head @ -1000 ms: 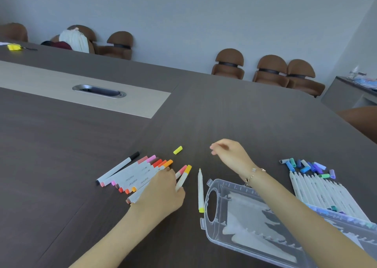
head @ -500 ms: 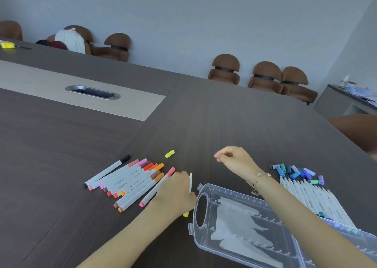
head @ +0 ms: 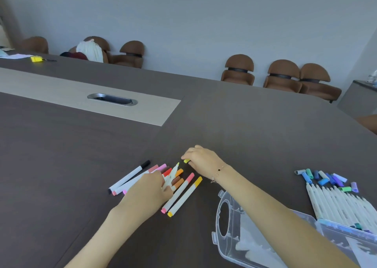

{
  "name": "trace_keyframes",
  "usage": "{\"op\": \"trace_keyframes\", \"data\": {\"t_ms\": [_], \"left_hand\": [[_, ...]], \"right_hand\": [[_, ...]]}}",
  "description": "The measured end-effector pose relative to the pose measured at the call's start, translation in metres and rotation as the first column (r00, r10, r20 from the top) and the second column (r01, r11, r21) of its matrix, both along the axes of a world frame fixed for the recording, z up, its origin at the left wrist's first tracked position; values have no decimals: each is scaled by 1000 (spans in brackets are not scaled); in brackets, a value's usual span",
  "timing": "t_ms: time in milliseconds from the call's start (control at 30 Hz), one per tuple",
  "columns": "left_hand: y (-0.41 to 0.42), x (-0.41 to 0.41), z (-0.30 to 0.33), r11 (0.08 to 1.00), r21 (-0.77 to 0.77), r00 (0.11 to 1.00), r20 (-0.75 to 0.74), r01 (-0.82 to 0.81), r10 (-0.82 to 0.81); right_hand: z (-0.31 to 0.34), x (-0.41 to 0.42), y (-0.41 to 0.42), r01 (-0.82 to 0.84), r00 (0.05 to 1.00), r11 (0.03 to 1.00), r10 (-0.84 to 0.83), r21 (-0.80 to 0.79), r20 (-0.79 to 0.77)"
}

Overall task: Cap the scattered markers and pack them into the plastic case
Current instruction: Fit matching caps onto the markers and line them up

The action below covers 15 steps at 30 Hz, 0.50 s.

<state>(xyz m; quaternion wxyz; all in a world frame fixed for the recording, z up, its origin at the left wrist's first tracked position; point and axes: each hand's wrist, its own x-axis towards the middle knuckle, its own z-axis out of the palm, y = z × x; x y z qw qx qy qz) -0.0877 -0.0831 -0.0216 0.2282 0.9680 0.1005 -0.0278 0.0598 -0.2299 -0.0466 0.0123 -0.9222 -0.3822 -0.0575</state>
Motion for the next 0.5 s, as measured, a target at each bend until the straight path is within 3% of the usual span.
{"op": "trace_keyframes", "data": {"t_ms": [67,133,200,267,300,367,500], "left_hand": [[6,-2,-6,995,-100,1000,2,5,-5],[9,-4,-10,988,-154,1000,20,17,-14],[10,-3,-13,984,-175,999,45,32,-25],[9,-3,-14,982,-186,997,71,42,-29],[8,-3,-12,981,-186,996,88,46,-31],[5,-4,-10,980,-188,991,127,59,-36],[-1,-9,-7,978,-185,987,149,95,-68]], "right_hand": [[-3,4,1,17,997,998,-12,-59,80],[-2,3,-6,81,994,997,-82,16,72],[6,-5,-17,236,969,921,-199,310,-148],[17,-19,-23,424,872,713,-155,558,-465],[23,-27,-25,495,813,634,-96,594,-575],[28,-40,-28,600,693,565,-13,566,-721],[27,-54,-25,682,595,511,29,524,-803]]}}
